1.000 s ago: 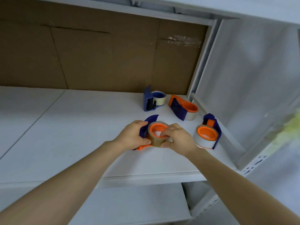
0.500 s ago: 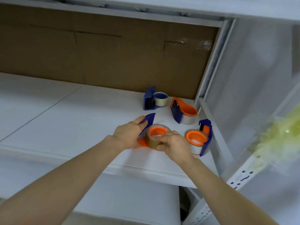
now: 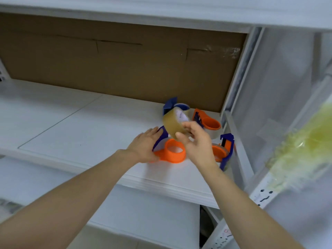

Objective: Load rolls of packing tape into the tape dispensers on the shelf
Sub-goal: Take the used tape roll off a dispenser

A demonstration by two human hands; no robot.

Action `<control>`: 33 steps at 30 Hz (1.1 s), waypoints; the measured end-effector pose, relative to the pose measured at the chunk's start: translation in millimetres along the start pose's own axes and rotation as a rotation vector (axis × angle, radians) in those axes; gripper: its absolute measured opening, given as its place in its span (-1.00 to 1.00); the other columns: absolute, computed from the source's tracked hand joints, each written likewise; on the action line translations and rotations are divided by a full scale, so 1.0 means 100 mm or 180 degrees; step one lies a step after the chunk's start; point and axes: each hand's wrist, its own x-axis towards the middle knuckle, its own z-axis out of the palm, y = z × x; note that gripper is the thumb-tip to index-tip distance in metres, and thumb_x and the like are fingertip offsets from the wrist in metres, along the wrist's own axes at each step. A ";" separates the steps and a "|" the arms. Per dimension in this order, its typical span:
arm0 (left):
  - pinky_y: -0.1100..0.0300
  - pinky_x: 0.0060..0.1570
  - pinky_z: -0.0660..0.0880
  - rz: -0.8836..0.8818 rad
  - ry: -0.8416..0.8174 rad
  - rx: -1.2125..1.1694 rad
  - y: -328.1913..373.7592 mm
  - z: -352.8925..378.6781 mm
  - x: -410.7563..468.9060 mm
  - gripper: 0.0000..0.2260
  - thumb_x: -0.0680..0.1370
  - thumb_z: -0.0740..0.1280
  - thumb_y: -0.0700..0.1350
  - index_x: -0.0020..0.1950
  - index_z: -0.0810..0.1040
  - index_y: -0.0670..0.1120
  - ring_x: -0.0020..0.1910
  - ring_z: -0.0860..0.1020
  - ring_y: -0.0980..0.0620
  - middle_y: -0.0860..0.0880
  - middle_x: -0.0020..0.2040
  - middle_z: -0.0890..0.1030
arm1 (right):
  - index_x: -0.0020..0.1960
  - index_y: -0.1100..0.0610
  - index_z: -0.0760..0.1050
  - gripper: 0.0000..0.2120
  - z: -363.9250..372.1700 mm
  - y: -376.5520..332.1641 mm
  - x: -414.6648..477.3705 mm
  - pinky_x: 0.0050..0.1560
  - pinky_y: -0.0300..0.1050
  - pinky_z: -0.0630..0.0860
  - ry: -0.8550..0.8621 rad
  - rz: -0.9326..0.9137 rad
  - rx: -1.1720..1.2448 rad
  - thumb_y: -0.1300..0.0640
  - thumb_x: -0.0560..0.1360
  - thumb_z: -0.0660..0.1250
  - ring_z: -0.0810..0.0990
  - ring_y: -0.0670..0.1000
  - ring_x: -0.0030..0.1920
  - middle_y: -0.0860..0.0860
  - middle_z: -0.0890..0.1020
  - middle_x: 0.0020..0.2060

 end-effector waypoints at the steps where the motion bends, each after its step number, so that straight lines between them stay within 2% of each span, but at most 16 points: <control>1: 0.01 0.46 0.13 -0.0172 0.0174 -0.0337 -0.03 -0.06 -0.01 -0.24 0.44 0.37 -0.04 0.54 0.05 -0.02 0.52 0.11 -0.04 -0.02 0.55 0.11 | 0.12 0.16 0.49 -0.79 -0.01 -0.07 0.03 -0.01 -0.25 0.54 0.0034 0.0245 0.0724 0.26 0.49 0.32 0.59 -0.06 0.00 -0.01 0.62 -0.03; 2: 0.04 0.47 0.10 -0.0442 0.0420 -0.0922 -0.04 -0.16 -0.05 -0.32 0.46 0.33 -0.11 0.52 0.12 -0.04 0.51 0.13 -0.04 -0.04 0.53 0.17 | 0.14 0.18 0.49 -0.79 -0.01 -0.13 0.06 -0.04 -0.33 0.55 0.0065 0.0505 0.1289 0.27 0.50 0.30 0.60 -0.10 -0.02 -0.01 0.63 -0.03; 3: 0.07 0.44 0.16 -0.0743 0.0686 -0.1720 -0.06 -0.27 -0.09 -0.43 0.48 0.28 -0.15 0.48 0.23 -0.08 0.47 0.23 -0.05 -0.07 0.48 0.29 | 0.15 0.18 0.49 -0.79 0.02 -0.17 0.09 -0.10 -0.41 0.54 0.0086 0.0736 0.1638 0.26 0.52 0.28 0.60 -0.14 -0.05 -0.03 0.63 -0.05; 5: 0.10 0.27 0.34 -0.1122 0.1196 -0.3229 -0.11 -0.49 -0.22 -0.65 0.50 0.21 -0.15 0.27 0.48 -0.13 0.22 0.50 -0.08 -0.14 0.22 0.55 | 0.16 0.16 0.48 -0.80 0.15 -0.24 0.16 -0.19 -0.47 0.51 0.0107 0.1057 0.2164 0.25 0.54 0.25 0.56 -0.20 -0.12 -0.08 0.61 -0.11; 7: 0.12 0.05 0.44 -0.1274 0.1228 -0.3984 -0.18 -0.66 -0.37 -0.76 0.53 0.16 -0.13 0.05 0.58 -0.16 -0.08 0.58 -0.06 -0.13 -0.06 0.64 | 0.11 0.13 0.48 -0.84 0.36 -0.32 0.21 -0.11 -0.37 0.49 -0.0013 0.1173 0.2488 0.24 0.56 0.23 0.55 -0.15 -0.11 -0.06 0.60 -0.10; 9: 0.17 -0.09 0.48 -0.1212 0.1080 -0.4307 -0.28 -0.74 -0.51 -0.74 0.53 0.22 0.00 -0.03 0.60 -0.14 -0.19 0.60 0.01 -0.08 -0.14 0.65 | 0.00 0.11 0.48 -0.88 0.62 -0.44 0.24 -0.03 -0.29 0.46 -0.0238 0.1112 0.2482 0.27 0.56 0.20 0.54 -0.11 -0.11 -0.05 0.59 -0.14; 11: 0.22 -0.16 0.51 -0.1156 0.1207 -0.4381 -0.44 -0.78 -0.64 -0.68 0.48 0.34 0.09 0.00 0.62 -0.15 -0.19 0.60 0.05 -0.06 -0.15 0.65 | -0.06 0.11 0.47 -0.86 0.89 -0.59 0.25 -0.02 -0.30 0.44 -0.0487 0.1023 0.2363 0.30 0.56 0.19 0.52 -0.10 -0.12 -0.05 0.57 -0.18; 14: 0.30 -0.31 0.48 -0.1163 0.1584 -0.4560 -0.82 -0.90 -0.88 -0.81 0.49 0.39 -0.09 -0.02 0.57 -0.21 -0.26 0.54 0.06 -0.11 -0.18 0.58 | -0.12 0.05 0.48 -0.82 1.31 -0.86 0.24 0.00 -0.31 0.47 -0.0794 0.0869 0.2169 0.30 0.54 0.23 0.52 -0.16 -0.17 -0.08 0.57 -0.21; 15: 0.32 -0.34 0.48 -0.1129 0.1667 -0.4612 -0.98 -0.95 -0.98 -0.84 0.50 0.37 -0.14 -0.02 0.55 -0.22 -0.29 0.52 0.06 -0.12 -0.20 0.56 | -0.09 0.06 0.50 -0.85 1.46 -0.95 0.23 -0.02 -0.40 0.47 -0.0866 0.0826 0.2090 0.29 0.53 0.26 0.53 -0.18 -0.17 -0.10 0.58 -0.21; 17: 0.34 -0.35 0.51 -0.1066 0.1791 -0.4680 -1.33 -1.06 -1.20 -0.86 0.53 0.33 -0.20 0.00 0.55 -0.26 -0.33 0.52 0.07 -0.12 -0.22 0.55 | 0.02 0.10 0.52 -0.86 1.79 -1.15 0.21 -0.20 -0.57 0.43 -0.0999 0.0728 0.2005 0.28 0.50 0.31 0.55 -0.21 -0.18 -0.12 0.60 -0.20; 20: 0.30 -0.25 0.58 -0.1131 0.1978 -0.4573 -1.96 -1.20 -1.57 -0.87 0.54 0.31 -0.21 -0.03 0.57 -0.28 -0.31 0.56 0.05 -0.14 -0.24 0.57 | 0.02 0.09 0.54 -0.84 2.41 -1.51 0.17 -0.29 -0.54 0.43 -0.1256 0.0506 0.1862 0.28 0.47 0.35 0.58 -0.24 -0.22 -0.09 0.62 -0.18; 23: 0.22 -0.15 0.59 -0.1644 0.2272 -0.4329 -2.63 -1.34 -1.97 -0.84 0.55 0.30 -0.18 0.01 0.58 -0.27 -0.29 0.56 0.02 -0.13 -0.24 0.58 | 0.07 0.12 0.55 -0.81 3.11 -1.90 0.11 -0.28 -0.45 0.47 -0.1488 0.0265 0.1551 0.27 0.47 0.34 0.55 -0.15 -0.16 -0.03 0.62 -0.12; 26: 0.24 -0.19 0.50 -0.2235 0.2481 -0.3885 -3.27 -1.47 -2.38 -0.89 0.54 0.32 -0.12 -0.06 0.57 -0.16 -0.29 0.52 0.05 -0.07 -0.21 0.60 | 0.04 0.16 0.55 -0.82 3.78 -2.25 0.07 -0.13 -0.39 0.48 -0.1587 0.0059 0.1517 0.32 0.47 0.33 0.53 -0.13 -0.17 -0.07 0.58 -0.20; 28: 0.25 -0.20 0.46 -0.2466 0.2557 -0.3656 -3.65 -1.54 -2.62 -0.94 0.52 0.33 -0.14 -0.13 0.56 -0.10 -0.28 0.51 0.07 -0.07 -0.18 0.60 | -0.02 0.12 0.54 -0.83 4.15 -2.45 0.04 -0.20 -0.49 0.45 -0.1623 -0.0045 0.1499 0.34 0.47 0.33 0.50 -0.20 -0.22 -0.12 0.55 -0.26; 30: 0.30 -0.26 0.46 -0.2625 0.2581 -0.3507 -4.00 -1.58 -2.81 -0.94 0.51 0.32 -0.22 -0.12 0.58 -0.14 -0.30 0.50 0.08 -0.10 -0.17 0.60 | -0.03 0.12 0.53 -0.82 4.48 -2.60 0.04 -0.27 -0.57 0.41 -0.1654 -0.0050 0.1488 0.36 0.47 0.32 0.48 -0.24 -0.24 -0.14 0.53 -0.27; 33: 0.38 -0.37 0.46 -0.2744 0.2544 -0.3387 -4.48 -1.63 -2.95 -0.86 0.49 0.30 -0.31 0.03 0.58 -0.26 -0.28 0.50 0.06 -0.16 -0.14 0.58 | -0.02 0.12 0.56 -0.82 4.89 -2.74 0.12 -0.25 -0.45 0.43 -0.1673 0.0018 0.1367 0.35 0.48 0.30 0.52 -0.12 -0.20 -0.11 0.56 -0.25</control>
